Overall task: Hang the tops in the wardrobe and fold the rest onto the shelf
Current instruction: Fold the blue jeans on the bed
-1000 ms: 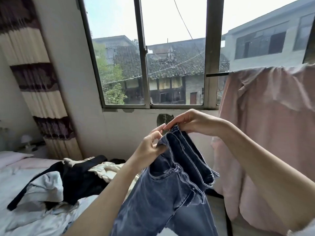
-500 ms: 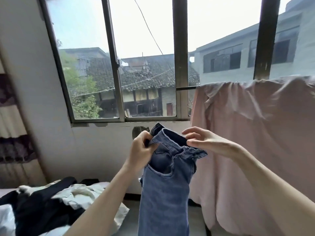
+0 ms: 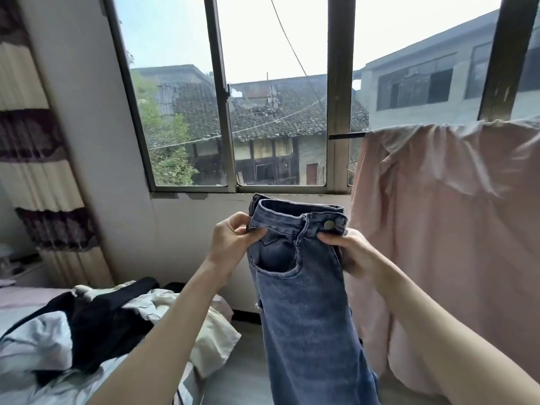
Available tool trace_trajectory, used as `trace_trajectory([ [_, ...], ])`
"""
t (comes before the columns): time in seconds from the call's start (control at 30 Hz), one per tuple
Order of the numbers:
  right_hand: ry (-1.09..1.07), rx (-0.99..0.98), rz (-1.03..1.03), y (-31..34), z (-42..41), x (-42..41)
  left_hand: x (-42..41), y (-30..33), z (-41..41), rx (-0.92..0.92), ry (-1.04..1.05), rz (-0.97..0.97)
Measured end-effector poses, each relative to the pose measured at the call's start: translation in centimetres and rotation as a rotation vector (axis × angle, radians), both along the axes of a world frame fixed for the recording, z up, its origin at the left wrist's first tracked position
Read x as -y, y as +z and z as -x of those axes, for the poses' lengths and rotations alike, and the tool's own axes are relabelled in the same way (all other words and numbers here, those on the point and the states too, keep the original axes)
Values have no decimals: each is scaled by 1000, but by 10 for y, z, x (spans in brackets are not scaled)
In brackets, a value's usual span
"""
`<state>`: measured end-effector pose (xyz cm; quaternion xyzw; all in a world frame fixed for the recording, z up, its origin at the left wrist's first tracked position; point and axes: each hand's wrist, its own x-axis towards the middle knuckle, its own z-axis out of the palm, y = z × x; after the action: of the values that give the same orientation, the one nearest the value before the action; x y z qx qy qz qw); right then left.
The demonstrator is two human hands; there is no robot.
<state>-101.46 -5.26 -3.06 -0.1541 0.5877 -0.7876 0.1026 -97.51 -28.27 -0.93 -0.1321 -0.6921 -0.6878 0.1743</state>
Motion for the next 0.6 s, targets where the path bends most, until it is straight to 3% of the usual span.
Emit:
trace_trajectory([
  [0.07,-232,-198,-220,12,5,5,8,-1,0,37,184,206],
  [0.17,-483,-591,-496,22,3,12,11,1,-5,-57,259,257],
  [0.27,-733,-914,-471,29,4,10,3,8,-6,-262,284,204],
  [0.33,-732,-921,-512,34,4,12,0,8,-2,-237,300,264],
  [0.4,-676,-849,-748,26,5,14,3,-5,1,-107,352,394],
  [0.47,-715,-907,-865,7,2,15,6,-17,-1,-35,433,486],
  [0.53,-801,-1021,-872,-1,-2,20,3,-17,-7,-77,509,494],
  [0.6,-894,-1088,-843,2,0,26,1,-11,-11,-125,412,363],
])
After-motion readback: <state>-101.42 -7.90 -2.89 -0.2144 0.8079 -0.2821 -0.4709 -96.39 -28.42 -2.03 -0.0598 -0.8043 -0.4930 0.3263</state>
